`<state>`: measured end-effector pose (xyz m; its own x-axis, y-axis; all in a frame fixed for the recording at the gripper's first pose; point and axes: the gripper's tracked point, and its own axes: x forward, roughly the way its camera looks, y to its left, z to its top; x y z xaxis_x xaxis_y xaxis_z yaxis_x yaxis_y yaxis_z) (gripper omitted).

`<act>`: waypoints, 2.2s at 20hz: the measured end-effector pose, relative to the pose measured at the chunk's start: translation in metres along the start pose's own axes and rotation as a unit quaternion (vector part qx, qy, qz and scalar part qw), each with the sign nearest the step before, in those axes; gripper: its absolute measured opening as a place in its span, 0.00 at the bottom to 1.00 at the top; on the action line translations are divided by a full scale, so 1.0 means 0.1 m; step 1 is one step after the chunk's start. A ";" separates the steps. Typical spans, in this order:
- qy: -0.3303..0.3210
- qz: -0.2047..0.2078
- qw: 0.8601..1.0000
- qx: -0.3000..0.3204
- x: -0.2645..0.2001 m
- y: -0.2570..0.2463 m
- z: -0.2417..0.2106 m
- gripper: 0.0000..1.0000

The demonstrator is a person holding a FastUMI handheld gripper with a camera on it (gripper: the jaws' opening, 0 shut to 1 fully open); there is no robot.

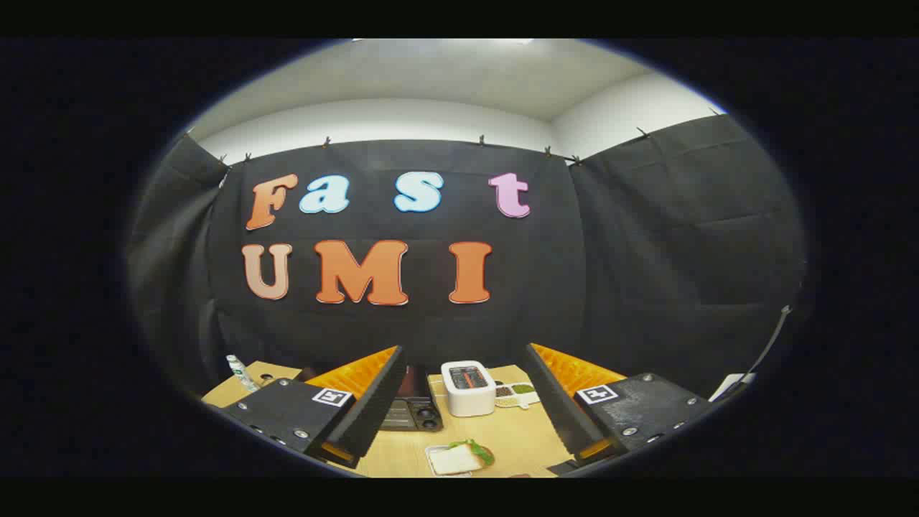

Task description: Open the toaster oven, put the food inside, and close the toaster oven door.

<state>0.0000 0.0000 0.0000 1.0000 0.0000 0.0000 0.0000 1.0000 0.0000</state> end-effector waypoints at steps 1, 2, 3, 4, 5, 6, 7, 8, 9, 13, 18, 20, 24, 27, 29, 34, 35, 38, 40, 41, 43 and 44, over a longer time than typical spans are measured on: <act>0.007 -0.005 1.000 0.000 -0.07 0.01 -0.01 0.98; 0.013 -0.009 1.000 0.001 -0.12 0.01 0.00 0.98; 0.015 -0.012 1.000 0.002 -0.16 -0.01 0.02 0.98; 0.011 -0.011 1.000 0.003 -0.19 0.00 0.06 0.98; 0.010 -0.012 1.000 0.004 -0.18 -0.01 0.09 0.98; 0.016 -0.013 1.000 0.005 -0.18 -0.02 0.08 0.98; 0.022 -0.013 1.000 0.003 -0.18 -0.02 0.05 0.99; 0.026 -0.015 1.000 -0.001 -0.17 -0.03 0.05 0.99; 0.027 -0.017 0.999 -0.004 -0.14 -0.05 0.04 0.99; 0.027 -0.017 0.999 0.000 -0.08 -0.02 0.02 0.99; 0.028 -0.010 0.999 0.025 0.08 0.12 -0.04 0.98; 0.027 -0.008 0.999 0.030 0.17 0.22 -0.07 0.99; 0.032 0.025 0.998 0.040 0.35 0.67 -0.18 0.98; 0.032 0.059 0.997 0.029 0.49 1.06 -0.30 0.98; 0.036 0.085 0.995 0.025 0.60 1.35 -0.44 0.98; 0.070 0.114 0.991 0.015 0.89 1.87 -1.02 0.98; 0.074 0.114 0.991 0.007 0.96 1.93 -1.14 0.98; 0.103 0.117 0.988 -0.011 1.16 2.13 -1.60 0.98; 0.136 0.120 0.983 -0.020 1.25 2.23 -1.93 0.98; 0.148 0.118 0.982 -0.025 1.31 2.27 -2.07 0.98; 0.171 0.114 0.978 -0.038 1.39 2.31 -2.29 0.98; 0.183 0.115 0.975 -0.042 1.41 2.34 -2.39 0.98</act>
<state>0.1406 0.2339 -0.2395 0.9064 0.2080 -0.3676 -0.2389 0.9702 -0.0399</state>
